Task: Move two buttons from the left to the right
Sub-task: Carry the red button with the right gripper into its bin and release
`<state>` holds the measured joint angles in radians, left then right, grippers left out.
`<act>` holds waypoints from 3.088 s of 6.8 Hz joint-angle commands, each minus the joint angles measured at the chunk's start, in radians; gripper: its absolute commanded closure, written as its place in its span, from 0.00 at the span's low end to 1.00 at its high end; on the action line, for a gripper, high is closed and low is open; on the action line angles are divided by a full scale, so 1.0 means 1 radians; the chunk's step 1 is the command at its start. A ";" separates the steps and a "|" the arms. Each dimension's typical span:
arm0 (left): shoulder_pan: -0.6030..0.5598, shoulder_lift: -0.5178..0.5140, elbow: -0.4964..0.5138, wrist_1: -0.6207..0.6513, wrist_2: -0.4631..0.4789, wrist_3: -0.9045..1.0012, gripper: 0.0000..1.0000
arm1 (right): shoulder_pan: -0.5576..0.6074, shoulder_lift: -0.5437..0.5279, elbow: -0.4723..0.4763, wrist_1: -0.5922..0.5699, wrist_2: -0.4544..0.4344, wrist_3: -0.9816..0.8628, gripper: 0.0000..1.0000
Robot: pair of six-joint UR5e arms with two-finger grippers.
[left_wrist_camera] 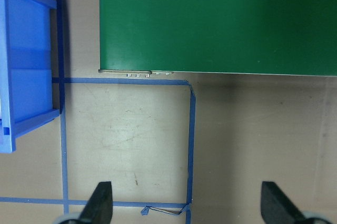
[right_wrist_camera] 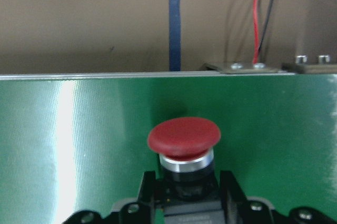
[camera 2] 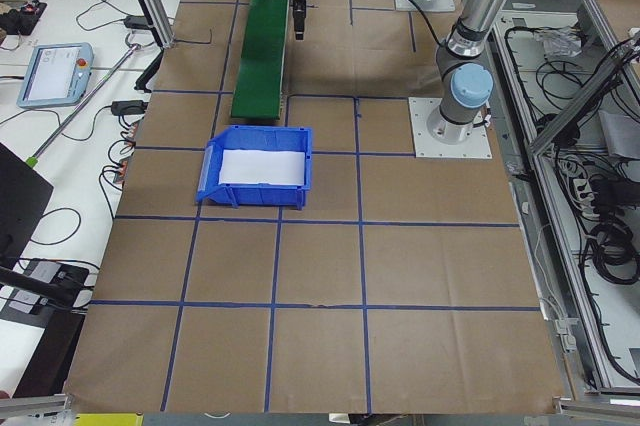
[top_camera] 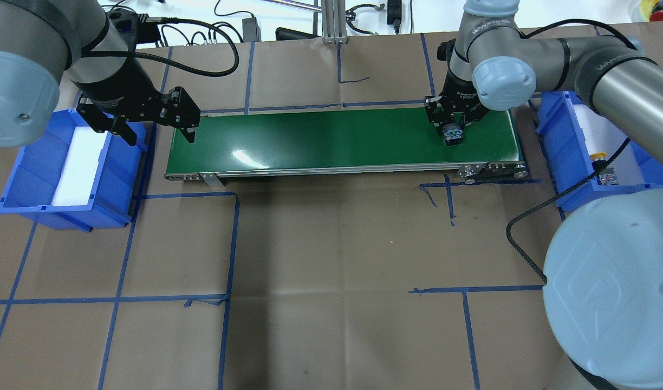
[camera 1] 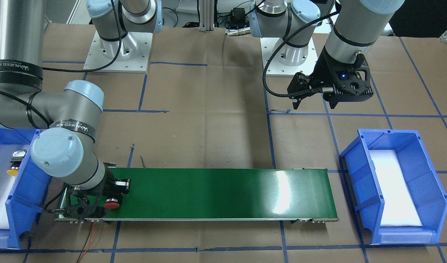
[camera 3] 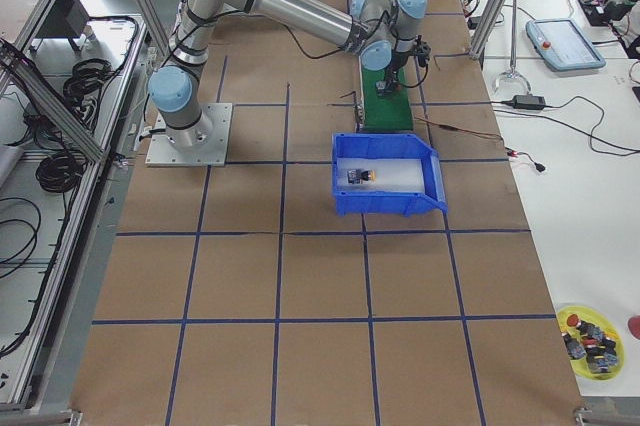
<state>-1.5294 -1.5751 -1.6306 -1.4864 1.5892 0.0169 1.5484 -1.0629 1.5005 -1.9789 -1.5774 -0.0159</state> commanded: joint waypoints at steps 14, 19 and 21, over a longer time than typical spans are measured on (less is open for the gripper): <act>0.000 0.001 -0.002 0.000 0.000 0.002 0.00 | -0.493 0.056 0.029 -0.123 0.083 -0.501 0.95; 0.000 0.001 -0.002 0.000 0.000 0.002 0.00 | -0.493 0.052 0.012 -0.166 0.066 -0.513 0.01; 0.000 0.000 0.000 0.002 0.000 0.000 0.00 | -0.492 -0.020 -0.038 -0.117 0.071 -0.500 0.01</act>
<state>-1.5294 -1.5747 -1.6312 -1.4854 1.5892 0.0181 1.0556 -1.0344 1.4927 -2.1285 -1.5088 -0.5225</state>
